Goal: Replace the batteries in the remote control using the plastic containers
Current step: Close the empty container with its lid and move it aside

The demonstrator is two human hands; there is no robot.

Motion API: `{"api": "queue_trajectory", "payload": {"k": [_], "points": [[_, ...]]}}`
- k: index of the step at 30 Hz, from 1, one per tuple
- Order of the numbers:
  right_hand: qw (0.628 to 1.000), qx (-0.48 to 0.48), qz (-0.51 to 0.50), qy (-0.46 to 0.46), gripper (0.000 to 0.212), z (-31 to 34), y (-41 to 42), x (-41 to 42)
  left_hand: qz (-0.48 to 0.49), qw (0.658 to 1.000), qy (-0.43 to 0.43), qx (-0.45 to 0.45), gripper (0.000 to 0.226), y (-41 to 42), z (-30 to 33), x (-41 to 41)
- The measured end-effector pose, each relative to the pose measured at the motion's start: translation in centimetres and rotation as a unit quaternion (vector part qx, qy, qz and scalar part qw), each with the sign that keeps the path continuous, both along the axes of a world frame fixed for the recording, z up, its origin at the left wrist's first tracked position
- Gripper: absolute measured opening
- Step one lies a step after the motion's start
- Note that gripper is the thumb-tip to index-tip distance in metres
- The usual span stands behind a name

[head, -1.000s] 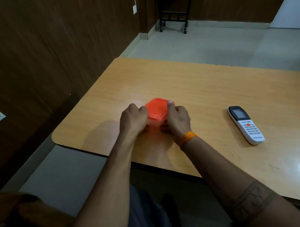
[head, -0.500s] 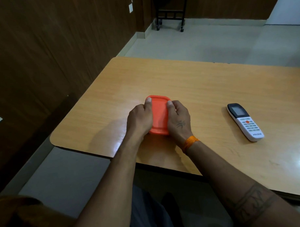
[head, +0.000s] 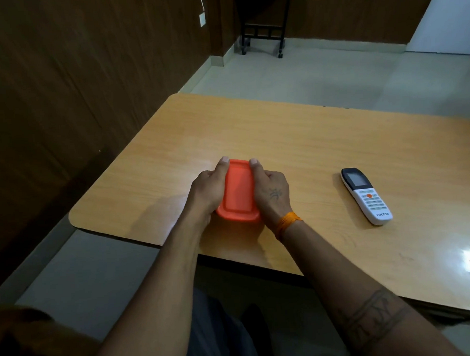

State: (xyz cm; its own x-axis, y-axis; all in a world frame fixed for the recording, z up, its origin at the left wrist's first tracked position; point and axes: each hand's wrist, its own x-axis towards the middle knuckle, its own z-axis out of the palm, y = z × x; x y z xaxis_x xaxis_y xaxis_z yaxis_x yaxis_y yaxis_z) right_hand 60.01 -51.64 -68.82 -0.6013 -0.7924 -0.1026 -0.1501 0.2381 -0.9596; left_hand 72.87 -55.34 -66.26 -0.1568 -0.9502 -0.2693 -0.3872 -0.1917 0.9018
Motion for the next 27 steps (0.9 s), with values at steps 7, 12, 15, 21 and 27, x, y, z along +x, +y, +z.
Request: {"api": "queue_trajectory", "payload": {"k": [7, 12, 15, 21, 27], "points": [[1.0, -0.008, 0.008, 0.023, 0.042, 1.8, 1.4, 1.5, 0.045, 0.999, 0.003, -0.015, 0.068, 0.8, 1.3, 1.3], [0.999, 0.002, 0.008, -0.038, 0.026, 2.3, 1.6, 4.4, 0.065, 0.995, -0.056, -0.059, 0.065, 1.2, 2.3, 5.2], [0.997, -0.016, 0.014, -0.068, 0.026, 2.5, 0.7, 7.0, 0.094, 0.991, -0.04, -0.082, 0.031, 1.2, 2.1, 8.9], [0.991, 0.014, 0.096, -0.094, 0.026, 2.8, -1.7, 12.9, 0.125, 0.99, -0.016, -0.06, 0.014, -0.5, 2.7, 16.9], [0.972, 0.044, 0.159, -0.168, 0.015, 3.4, -4.0, 19.0, 0.189, 0.981, -0.026, -0.036, 0.004, -3.9, 2.2, 23.2]]}}
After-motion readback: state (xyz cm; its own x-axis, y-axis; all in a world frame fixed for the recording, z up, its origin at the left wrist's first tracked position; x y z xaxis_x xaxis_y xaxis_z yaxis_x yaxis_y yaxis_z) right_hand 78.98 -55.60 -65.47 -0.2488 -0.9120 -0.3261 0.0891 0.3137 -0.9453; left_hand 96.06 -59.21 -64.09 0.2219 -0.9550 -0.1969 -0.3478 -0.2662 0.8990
